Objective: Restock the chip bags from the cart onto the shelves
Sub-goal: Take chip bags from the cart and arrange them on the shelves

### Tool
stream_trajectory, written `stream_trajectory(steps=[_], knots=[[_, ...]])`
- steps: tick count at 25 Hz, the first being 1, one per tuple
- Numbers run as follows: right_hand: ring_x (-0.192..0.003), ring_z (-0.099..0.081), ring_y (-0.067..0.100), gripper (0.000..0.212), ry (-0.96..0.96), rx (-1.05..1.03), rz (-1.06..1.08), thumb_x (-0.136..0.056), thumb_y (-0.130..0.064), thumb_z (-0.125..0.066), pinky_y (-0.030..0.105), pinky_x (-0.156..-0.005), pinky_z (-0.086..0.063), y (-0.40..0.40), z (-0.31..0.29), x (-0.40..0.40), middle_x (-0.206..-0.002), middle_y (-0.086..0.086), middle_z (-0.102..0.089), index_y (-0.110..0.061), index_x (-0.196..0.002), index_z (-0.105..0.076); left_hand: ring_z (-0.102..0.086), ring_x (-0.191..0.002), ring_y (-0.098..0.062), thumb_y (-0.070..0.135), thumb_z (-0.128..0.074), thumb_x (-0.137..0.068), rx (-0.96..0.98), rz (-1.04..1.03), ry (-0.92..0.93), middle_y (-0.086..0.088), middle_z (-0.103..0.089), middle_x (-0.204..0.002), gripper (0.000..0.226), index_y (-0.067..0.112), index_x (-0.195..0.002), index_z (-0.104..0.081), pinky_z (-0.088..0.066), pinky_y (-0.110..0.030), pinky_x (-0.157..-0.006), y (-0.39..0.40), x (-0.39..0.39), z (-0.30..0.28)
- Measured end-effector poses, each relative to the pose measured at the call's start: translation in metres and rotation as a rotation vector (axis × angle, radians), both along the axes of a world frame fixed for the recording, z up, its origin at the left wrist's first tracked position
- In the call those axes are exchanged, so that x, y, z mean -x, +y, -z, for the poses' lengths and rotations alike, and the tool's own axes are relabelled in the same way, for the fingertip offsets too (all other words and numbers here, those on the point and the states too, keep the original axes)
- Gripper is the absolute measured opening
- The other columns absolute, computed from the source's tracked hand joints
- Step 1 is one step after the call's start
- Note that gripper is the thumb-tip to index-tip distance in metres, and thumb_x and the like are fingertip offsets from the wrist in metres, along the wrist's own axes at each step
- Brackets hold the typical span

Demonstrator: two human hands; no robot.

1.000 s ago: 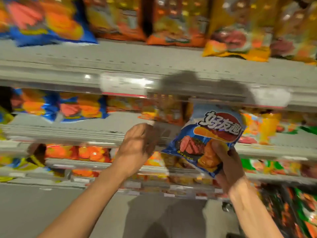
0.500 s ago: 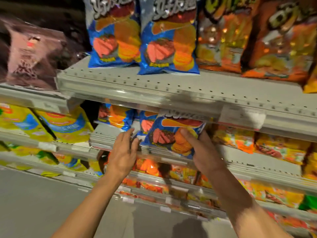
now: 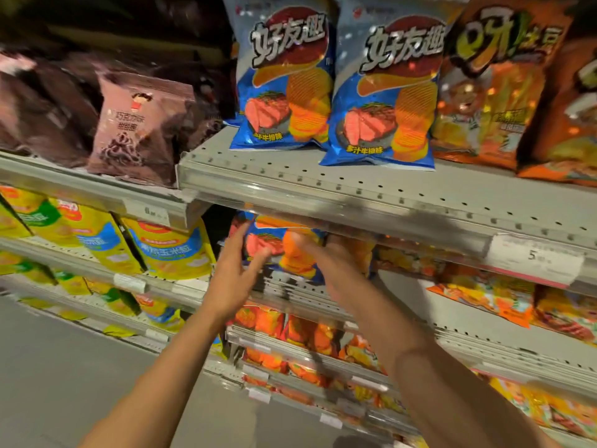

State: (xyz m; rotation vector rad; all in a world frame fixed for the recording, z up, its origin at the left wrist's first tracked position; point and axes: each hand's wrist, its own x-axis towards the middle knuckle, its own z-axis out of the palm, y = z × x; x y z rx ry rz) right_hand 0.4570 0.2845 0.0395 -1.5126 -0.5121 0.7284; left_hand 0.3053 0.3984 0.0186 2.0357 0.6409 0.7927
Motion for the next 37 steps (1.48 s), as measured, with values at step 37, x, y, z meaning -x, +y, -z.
stream_trajectory(steps=[37], knots=[[-0.113,-0.066,0.014,0.063,-0.370,0.076,0.272,-0.090,-0.019,-0.076,0.032,-0.094,-0.057,-0.345,0.021,-0.060,-0.125,0.003,-0.065,-0.027,-0.145,-0.046,-0.044,-0.139,-0.032,0.012,-0.067,-0.089,-0.272,0.395,-0.013,-0.017,-0.045,-0.148,0.060,0.005,-0.144,-0.045,-0.037,-0.042,-0.117,-0.303,-0.128,0.029]])
